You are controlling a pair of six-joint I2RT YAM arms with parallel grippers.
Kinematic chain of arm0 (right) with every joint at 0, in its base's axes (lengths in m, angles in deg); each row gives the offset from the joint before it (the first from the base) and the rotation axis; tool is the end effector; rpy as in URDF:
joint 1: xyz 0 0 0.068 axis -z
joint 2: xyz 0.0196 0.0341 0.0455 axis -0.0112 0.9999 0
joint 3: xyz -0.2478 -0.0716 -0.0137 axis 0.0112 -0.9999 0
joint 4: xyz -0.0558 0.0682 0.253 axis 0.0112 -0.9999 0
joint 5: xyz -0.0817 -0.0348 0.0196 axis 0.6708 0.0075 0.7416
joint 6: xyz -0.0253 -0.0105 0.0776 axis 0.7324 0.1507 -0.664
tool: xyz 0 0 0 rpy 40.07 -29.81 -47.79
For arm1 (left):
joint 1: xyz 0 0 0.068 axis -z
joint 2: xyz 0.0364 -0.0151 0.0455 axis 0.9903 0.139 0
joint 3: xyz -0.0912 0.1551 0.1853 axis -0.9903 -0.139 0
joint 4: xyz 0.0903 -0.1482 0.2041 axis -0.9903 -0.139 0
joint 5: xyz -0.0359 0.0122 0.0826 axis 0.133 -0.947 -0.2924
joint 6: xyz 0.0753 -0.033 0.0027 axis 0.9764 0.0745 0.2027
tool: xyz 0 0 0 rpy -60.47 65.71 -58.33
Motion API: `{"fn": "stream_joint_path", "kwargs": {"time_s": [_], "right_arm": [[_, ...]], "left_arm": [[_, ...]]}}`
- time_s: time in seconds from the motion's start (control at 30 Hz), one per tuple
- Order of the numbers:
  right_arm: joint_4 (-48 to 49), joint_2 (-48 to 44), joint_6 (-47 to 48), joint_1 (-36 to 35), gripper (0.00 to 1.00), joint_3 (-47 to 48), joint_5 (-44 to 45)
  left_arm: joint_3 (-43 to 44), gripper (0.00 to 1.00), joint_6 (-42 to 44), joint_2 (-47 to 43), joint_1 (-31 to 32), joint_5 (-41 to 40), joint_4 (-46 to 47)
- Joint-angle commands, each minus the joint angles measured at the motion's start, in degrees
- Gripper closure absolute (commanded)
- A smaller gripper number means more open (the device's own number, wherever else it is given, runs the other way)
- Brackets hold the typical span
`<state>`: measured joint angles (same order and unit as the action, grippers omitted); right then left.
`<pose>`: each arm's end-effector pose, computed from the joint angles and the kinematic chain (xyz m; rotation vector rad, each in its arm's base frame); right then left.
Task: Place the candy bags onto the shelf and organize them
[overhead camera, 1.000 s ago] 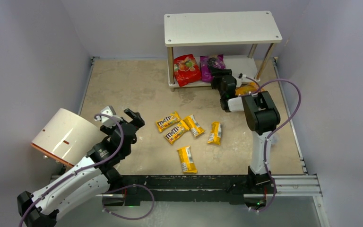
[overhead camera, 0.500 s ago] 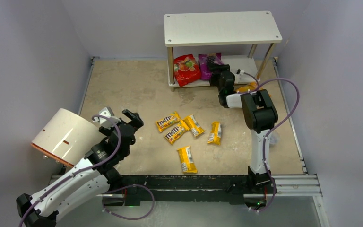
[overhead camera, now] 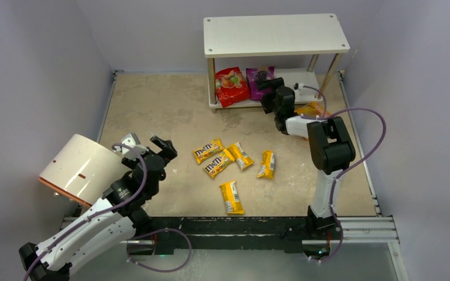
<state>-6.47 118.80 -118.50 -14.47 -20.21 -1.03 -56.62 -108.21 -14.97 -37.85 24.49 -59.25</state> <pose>0.4648 0.1163 0.1639 1.0314 1.5099 1.0767 0.1617 -0.0768 0.2415 -0.7347 1.7115 -0.2616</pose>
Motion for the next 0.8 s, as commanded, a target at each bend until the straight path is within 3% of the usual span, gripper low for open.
{"fn": "stream_joint_path", "kwargs": {"time_s": [0.0,0.33,0.43,0.57,0.77], "right_arm": [[-5.67,-6.39,6.76,-0.39,0.01,-2.11,-1.01],[-12.33,-22.51,18.86,-0.59,0.01,-11.73,-0.01],[-8.79,-25.00,30.66,-1.31,0.01,-11.48,-5.79],[-7.48,-20.01,44.94,-2.14,0.01,-4.16,-19.59],[-15.98,-12.21,56.67,-2.61,0.02,8.15,-18.54]], "left_arm": [[0.56,0.00,-0.81,-1.15,-0.04,0.73,0.42],[0.68,0.00,-0.56,-1.40,-0.04,2.64,0.47],[0.68,0.00,0.12,-1.25,-0.04,3.28,1.10],[0.59,0.00,1.66,-0.96,-0.04,3.83,2.71],[1.45,0.00,3.79,-0.08,-0.04,5.57,2.96]]}}
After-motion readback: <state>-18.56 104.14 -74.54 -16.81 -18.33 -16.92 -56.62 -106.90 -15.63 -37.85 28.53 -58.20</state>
